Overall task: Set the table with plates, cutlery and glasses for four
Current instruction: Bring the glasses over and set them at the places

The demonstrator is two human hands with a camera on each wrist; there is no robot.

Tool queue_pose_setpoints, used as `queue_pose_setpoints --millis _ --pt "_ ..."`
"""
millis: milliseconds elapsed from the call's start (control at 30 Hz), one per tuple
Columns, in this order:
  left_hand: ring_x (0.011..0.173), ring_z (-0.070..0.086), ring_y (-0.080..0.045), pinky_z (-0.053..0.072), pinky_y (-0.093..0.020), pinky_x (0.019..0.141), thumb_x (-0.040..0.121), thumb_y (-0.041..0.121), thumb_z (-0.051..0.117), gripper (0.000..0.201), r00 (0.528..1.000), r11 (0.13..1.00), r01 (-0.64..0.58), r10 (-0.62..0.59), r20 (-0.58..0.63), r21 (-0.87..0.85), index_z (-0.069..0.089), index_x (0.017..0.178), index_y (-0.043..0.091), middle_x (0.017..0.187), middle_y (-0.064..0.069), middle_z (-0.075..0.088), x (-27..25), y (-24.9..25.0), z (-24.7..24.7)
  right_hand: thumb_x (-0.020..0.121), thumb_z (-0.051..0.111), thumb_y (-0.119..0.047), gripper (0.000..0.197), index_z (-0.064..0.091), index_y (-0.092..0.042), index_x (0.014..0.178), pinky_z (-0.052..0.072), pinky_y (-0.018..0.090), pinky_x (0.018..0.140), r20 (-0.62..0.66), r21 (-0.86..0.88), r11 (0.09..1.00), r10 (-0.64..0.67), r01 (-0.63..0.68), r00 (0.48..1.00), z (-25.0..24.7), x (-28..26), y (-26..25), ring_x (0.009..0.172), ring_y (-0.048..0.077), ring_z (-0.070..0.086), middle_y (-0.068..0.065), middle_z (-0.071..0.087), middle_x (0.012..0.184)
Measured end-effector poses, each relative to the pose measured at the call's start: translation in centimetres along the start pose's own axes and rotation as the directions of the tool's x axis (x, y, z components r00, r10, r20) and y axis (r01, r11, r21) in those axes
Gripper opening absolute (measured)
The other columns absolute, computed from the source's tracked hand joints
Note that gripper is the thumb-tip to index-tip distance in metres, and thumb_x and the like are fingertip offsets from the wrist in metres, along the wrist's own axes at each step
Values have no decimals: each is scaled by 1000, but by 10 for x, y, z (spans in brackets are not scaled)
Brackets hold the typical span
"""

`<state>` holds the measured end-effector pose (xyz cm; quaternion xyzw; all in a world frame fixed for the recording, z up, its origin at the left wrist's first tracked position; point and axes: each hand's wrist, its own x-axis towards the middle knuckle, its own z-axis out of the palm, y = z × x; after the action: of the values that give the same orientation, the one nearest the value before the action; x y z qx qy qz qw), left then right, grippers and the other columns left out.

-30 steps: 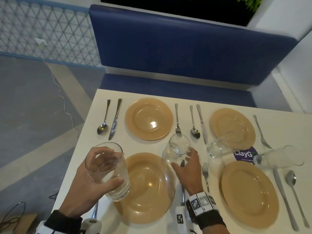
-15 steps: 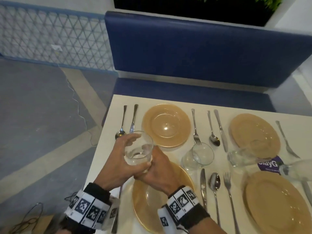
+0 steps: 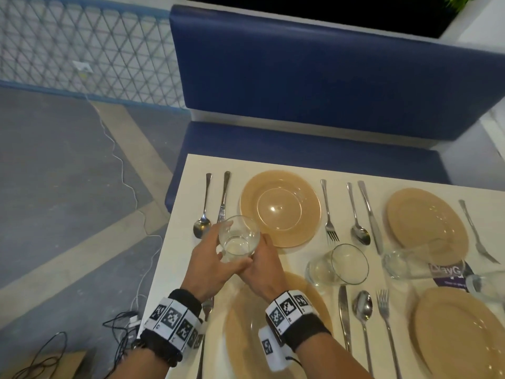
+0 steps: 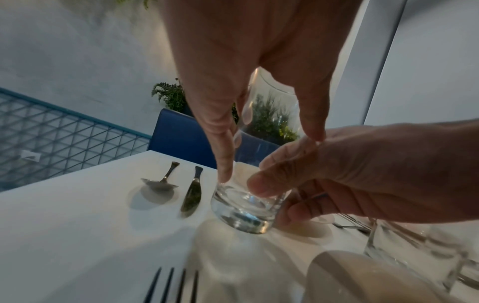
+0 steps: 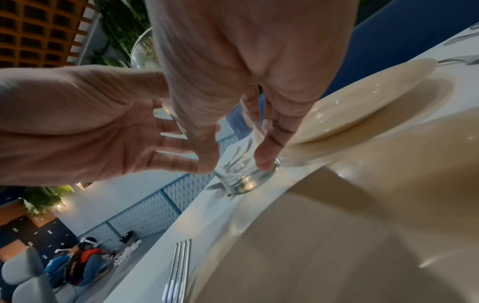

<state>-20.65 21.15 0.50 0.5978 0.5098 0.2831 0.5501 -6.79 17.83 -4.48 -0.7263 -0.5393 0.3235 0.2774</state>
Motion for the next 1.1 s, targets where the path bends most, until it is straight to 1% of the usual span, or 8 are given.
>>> queue_pose_setpoints --millis 133,367,533,633,700,867,1000,1100 --pt "114 59 1 56 -29 92 70 19 88 71 1000 1000 4 -4 -8 16 53 129 40 124 15 63 8 -9 1 72 73 -48 65 49 -32 130 44 20 94 -12 24 999 22 -22 1000 4 4 -1 110 -1 43 -9 52 121" --pt "109 57 13 53 -19 88 71 21 89 72 1000 998 -9 9 3 58 49 122 52 122 22 60 18 -11 2 75 77 -19 62 50 -20 132 45 20 94 -72 62 994 92 -88 993 6 4 -5 108 8 50 -2 49 119" --pt "106 57 15 53 -22 89 68 25 91 76 999 997 43 -43 8 67 47 126 46 116 25 63 18 -19 1 78 71 -11 56 53 -19 130 40 3 84 -60 129 983 140 -131 988 5 -1 -6 103 8 50 -3 48 117" --pt "107 62 5 54 -25 92 68 27 91 76 997 993 74 -76 15 95 49 131 34 116 20 65 22 -25 0 80 70 -7 50 55 -16 127 52 26 92 -62 153 976 167 -156 984 7 -1 -6 103 12 54 -1 49 116" --pt "108 63 -4 55 -30 93 67 31 91 81 996 989 80 -84 23 123 47 135 33 117 18 65 28 -27 -1 80 69 -7 48 56 -16 126 53 33 92 -62 166 973 175 -163 983 8 2 -8 102 13 56 -1 49 115" --pt "107 63 -9 54 -39 97 67 35 91 83 995 986 83 -89 36 144 46 136 33 117 17 64 36 -24 -3 83 68 -5 42 57 -11 123 53 33 93 -76 170 969 195 -180 978 10 8 -11 101 16 57 0 48 115" --pt "107 63 -10 54 -39 96 66 38 91 88 994 985 89 -97 46 147 44 140 31 119 17 63 38 -21 -4 83 69 -4 41 57 -8 122 47 19 88 -81 164 968 205 -190 975 9 11 -10 96 11 51 2 48 116" --pt "109 63 -12 54 -41 98 63 42 91 90 993 986 98 -105 51 133 44 139 34 120 15 64 38 -23 -4 81 70 -4 44 57 -9 123 50 25 91 -78 166 967 210 -195 975 8 12 -10 102 15 54 3 49 117"
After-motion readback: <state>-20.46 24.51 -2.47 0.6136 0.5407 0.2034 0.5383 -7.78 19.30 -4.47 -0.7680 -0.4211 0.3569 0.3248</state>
